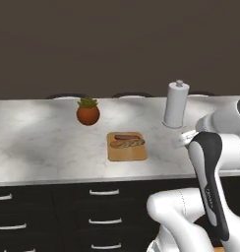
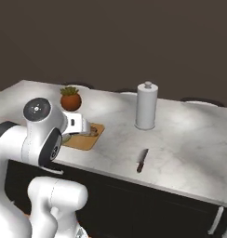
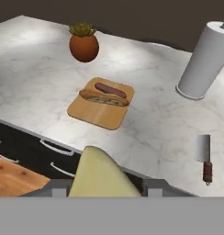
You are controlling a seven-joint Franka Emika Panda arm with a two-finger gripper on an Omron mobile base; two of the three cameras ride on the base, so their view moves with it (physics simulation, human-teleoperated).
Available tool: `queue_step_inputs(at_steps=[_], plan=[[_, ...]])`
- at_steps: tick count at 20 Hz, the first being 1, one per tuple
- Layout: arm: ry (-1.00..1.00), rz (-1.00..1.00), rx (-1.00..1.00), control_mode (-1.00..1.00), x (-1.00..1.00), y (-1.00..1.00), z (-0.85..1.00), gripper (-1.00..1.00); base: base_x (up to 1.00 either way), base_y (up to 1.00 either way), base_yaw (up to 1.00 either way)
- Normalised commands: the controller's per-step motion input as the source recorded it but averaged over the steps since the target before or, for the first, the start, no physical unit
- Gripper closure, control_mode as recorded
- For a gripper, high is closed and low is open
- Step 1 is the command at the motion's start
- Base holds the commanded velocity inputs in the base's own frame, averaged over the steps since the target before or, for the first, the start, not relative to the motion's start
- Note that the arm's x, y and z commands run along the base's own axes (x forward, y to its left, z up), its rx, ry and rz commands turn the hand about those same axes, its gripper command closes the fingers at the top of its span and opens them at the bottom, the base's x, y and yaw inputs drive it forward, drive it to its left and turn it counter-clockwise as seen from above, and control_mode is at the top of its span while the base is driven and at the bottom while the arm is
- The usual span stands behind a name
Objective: Retrieve the sausage and cheese from the fridge and place them on the cutting board on the counter.
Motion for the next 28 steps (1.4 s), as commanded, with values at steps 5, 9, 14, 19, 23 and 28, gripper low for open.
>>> queue_step_inputs(at_steps=[5, 9, 14, 19, 23, 28], plan=[[0.00, 0.00, 0.00, 1.00, 0.00, 0.00, 0.00, 1.00, 0.40, 0.78, -0.06], [0.00, 0.00, 0.00, 1.00, 0.00, 0.00, 0.00, 1.00, 0.70, 0.47, -0.09], [0.00, 0.00, 0.00, 1.00, 0.00, 0.00, 0.00, 1.00, 0.56, 0.22, -0.06], [0.00, 0.00, 0.00, 1.00, 0.00, 0.00, 0.00, 1.00, 0.26, 0.10, -0.02], [0.00, 0.00, 0.00, 1.00, 0.00, 0.00, 0.00, 1.00, 0.00, 0.00, 0.00], [0.00, 0.00, 0.00, 1.00, 0.00, 0.00, 0.00, 1.00, 0.00, 0.00, 0.00]])
